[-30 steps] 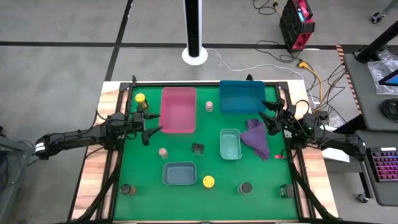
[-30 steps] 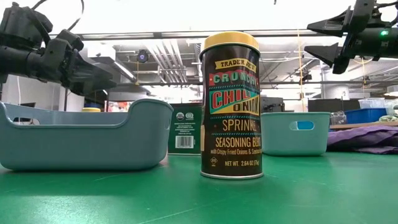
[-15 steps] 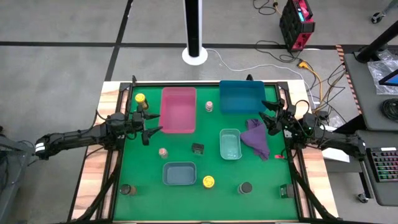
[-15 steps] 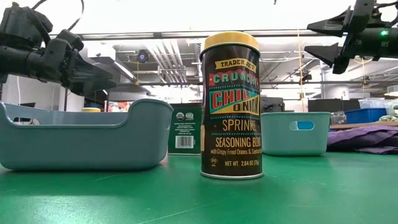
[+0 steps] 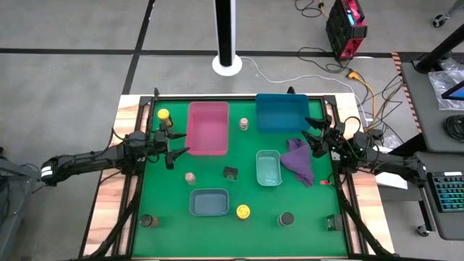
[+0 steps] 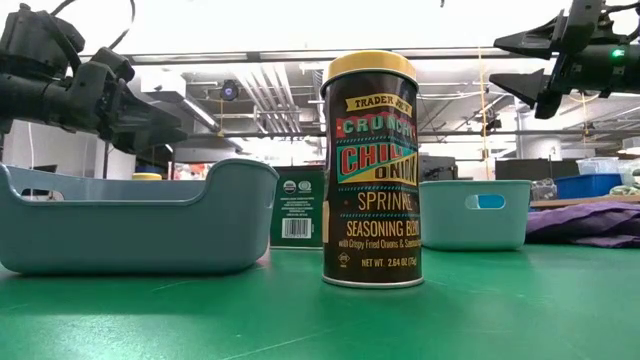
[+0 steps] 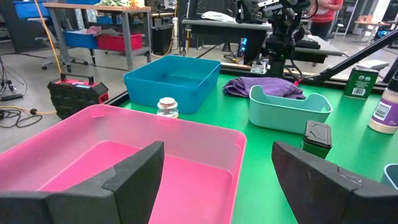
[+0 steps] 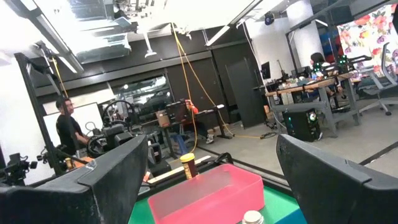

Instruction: Sort spices by type

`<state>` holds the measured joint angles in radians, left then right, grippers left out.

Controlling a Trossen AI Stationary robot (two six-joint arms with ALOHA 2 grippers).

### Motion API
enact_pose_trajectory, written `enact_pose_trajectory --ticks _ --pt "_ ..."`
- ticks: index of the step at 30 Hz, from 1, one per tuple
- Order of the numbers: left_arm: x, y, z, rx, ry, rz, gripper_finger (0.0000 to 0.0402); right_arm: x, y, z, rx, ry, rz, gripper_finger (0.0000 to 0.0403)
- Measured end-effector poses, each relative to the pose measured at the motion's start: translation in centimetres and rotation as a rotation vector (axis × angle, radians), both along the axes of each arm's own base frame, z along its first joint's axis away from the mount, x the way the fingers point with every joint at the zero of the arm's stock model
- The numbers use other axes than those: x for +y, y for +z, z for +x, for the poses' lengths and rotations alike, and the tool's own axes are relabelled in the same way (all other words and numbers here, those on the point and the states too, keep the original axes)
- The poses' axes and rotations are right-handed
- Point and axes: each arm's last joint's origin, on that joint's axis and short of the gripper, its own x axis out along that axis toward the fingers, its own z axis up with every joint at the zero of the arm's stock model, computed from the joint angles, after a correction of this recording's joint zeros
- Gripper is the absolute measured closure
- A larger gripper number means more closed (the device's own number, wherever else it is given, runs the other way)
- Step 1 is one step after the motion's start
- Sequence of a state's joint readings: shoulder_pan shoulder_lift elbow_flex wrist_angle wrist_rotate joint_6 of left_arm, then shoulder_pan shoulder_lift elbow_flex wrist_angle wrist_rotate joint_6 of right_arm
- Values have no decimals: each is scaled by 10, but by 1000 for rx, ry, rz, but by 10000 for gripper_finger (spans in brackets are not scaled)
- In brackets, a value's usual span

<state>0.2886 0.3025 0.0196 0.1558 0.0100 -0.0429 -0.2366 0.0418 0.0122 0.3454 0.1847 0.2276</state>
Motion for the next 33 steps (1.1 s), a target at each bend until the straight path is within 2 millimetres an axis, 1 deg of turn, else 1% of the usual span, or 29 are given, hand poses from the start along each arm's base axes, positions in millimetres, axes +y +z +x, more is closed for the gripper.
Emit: enact_pose_trajectory --ticks 9,10,13,16,20,22,25,28,30,33 --pt "0 0 0 0 0 0 119 0 0 0 0 0 0 58" --pt "0 0 0 0 0 0 119 0 0 0 6 -5 -13 58" --pt "0 0 0 0 0 0 119 0 0 0 65 -51 -142 58" --pt "0 0 0 0 0 0 119 0 0 0 108 -83 -234 58" --pt "0 0 0 0 0 0 119 0 0 0 120 -93 -262 58" --pt "0 0 0 0 0 0 119 0 0 0 93 -71 -202 58" --pt "0 0 0 -1 0 0 119 0 1 0 -27 6 40 58" --pt "0 2 0 -19 0 -10 119 -3 1 -2 -66 -65 103 58" --pt "0 9 1 -125 6 -82 119 -3 4 -2 -109 -59 141 58" --pt "0 32 -1 -392 -13 -210 119 -3 15 -2 -130 -38 206 58"
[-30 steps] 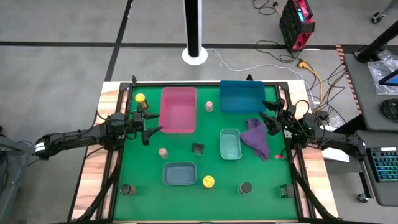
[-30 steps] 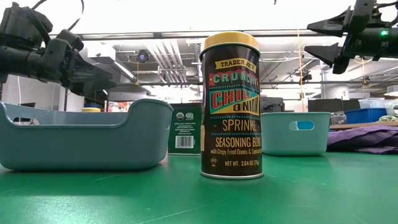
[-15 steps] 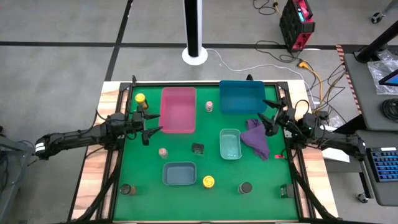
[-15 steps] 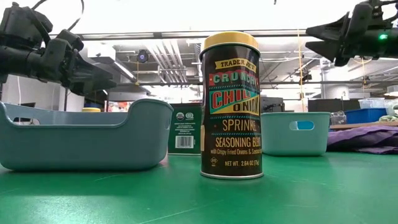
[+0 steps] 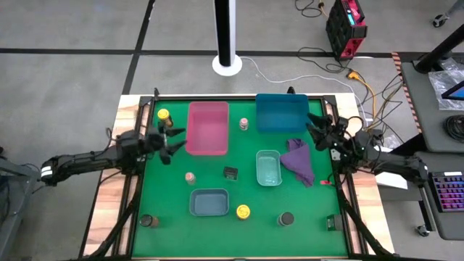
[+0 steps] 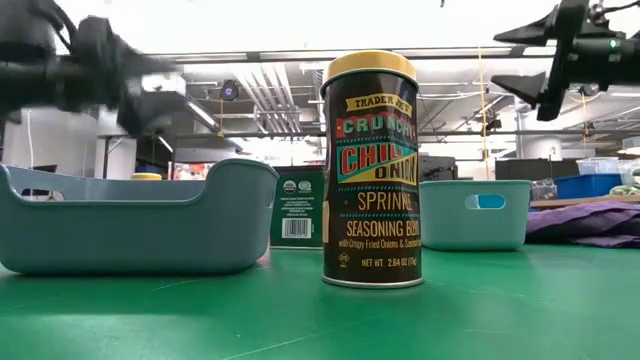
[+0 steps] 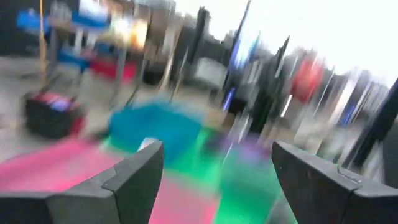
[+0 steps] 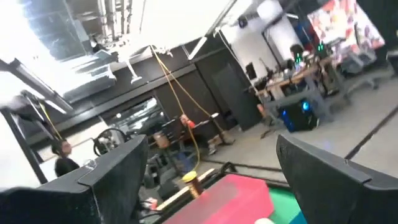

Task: Sort spices by type
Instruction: Put the left black seasoning can into the large blue bin

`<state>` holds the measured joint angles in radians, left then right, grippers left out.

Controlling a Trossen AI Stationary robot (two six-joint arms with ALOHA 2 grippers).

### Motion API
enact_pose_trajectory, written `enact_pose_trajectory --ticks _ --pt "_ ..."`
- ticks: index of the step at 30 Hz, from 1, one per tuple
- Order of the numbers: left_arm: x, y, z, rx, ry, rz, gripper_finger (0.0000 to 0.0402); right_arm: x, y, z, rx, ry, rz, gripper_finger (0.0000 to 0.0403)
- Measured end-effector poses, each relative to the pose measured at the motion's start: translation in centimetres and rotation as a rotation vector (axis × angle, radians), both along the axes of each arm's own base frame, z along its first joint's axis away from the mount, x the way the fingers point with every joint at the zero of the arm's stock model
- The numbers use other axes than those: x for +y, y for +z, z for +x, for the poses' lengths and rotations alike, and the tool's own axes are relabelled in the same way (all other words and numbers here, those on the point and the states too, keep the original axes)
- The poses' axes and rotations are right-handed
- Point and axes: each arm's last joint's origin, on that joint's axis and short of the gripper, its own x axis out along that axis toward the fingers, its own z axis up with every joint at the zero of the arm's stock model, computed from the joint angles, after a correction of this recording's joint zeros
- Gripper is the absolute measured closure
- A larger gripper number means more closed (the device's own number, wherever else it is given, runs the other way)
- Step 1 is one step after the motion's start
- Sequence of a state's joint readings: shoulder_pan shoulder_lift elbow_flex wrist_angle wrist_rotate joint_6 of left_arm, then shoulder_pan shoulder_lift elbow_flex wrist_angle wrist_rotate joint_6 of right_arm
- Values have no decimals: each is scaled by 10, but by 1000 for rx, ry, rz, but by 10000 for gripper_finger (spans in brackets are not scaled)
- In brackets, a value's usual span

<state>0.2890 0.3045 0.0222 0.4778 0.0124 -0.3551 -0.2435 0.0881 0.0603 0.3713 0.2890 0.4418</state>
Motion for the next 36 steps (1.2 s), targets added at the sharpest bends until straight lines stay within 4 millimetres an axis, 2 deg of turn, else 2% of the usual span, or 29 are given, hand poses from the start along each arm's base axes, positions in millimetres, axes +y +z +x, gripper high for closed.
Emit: enact_pose_trajectory --ticks 3,7,10,14,19,22,25,29,36 --pt "-1 26 -3 -174 -16 6 119 -1 17 2 32 10 43 58" --pt "-2 66 -3 -185 -22 140 119 -3 42 11 153 -4 83 58" --pt "-1 98 0 -88 -14 176 119 -8 62 23 270 -36 155 58" --pt "0 126 5 226 -13 140 119 -14 80 47 485 -48 243 58" --pt "2 143 5 659 -21 26 119 -20 108 71 623 -48 297 58" --pt "1 150 5 804 -37 -51 119 -23 122 90 676 -4 276 58" --pt "2 158 6 820 -47 -69 119 -28 137 112 709 37 231 58" --pt "2 162 8 748 -38 -66 119 -32 153 140 773 133 219 58" --pt "2 160 9 736 -31 -114 119 -38 136 174 1099 163 317 58"
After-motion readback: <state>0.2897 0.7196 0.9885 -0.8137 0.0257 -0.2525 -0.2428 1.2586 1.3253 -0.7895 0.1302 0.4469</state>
